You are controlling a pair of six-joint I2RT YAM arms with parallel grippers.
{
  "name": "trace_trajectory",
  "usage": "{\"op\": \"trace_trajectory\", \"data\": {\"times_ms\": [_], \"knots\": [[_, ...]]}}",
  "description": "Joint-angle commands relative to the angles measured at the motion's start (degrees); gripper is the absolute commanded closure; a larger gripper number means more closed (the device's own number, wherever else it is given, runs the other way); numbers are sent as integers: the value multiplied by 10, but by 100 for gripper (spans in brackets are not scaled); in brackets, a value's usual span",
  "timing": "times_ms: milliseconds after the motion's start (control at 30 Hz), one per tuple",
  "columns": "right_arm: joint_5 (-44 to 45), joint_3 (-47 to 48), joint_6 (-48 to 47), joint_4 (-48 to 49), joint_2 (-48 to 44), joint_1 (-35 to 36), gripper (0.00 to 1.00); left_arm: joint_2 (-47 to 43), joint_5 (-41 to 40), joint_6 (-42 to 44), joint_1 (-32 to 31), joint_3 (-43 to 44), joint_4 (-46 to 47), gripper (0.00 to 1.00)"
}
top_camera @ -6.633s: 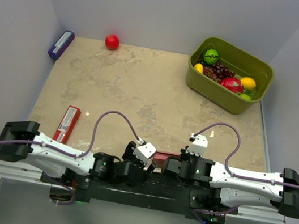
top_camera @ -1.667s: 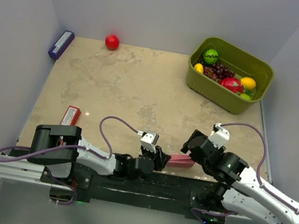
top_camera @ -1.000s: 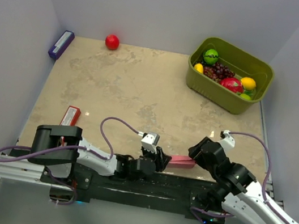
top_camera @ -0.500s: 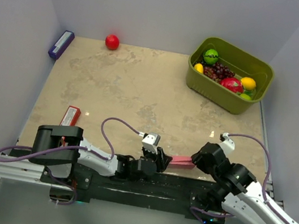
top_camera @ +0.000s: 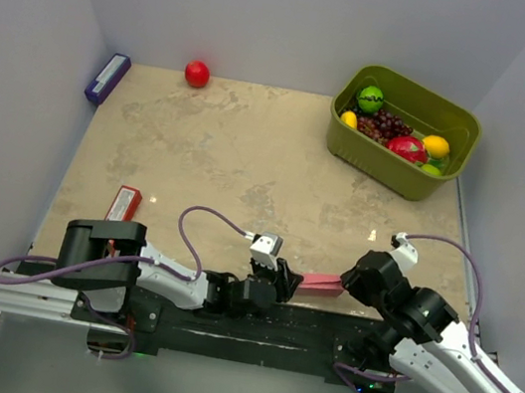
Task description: Fold the paper box
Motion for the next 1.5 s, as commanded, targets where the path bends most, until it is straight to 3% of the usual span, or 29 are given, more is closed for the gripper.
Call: {"op": "trace_trajectory", "data": {"times_ms": [0,633,867,1100,1467], "knots": [[-3,11,-4,-5,5,-2,66,80,88,40,-16,-49,-293,83],[-1,8,-10,1,34,-2,66,71,82,39,-16,-51,-299,83],[-12,15,-18,-3,55,-2,71,64,85,39,-16,-49,-320,83],[-45,23,-41,-1,110,-2,87,66,91,37,-16,-47,-326,83],[-67,63,-67,-37,187,0,88,49,100,52,-15,-59,-320,83]]}}
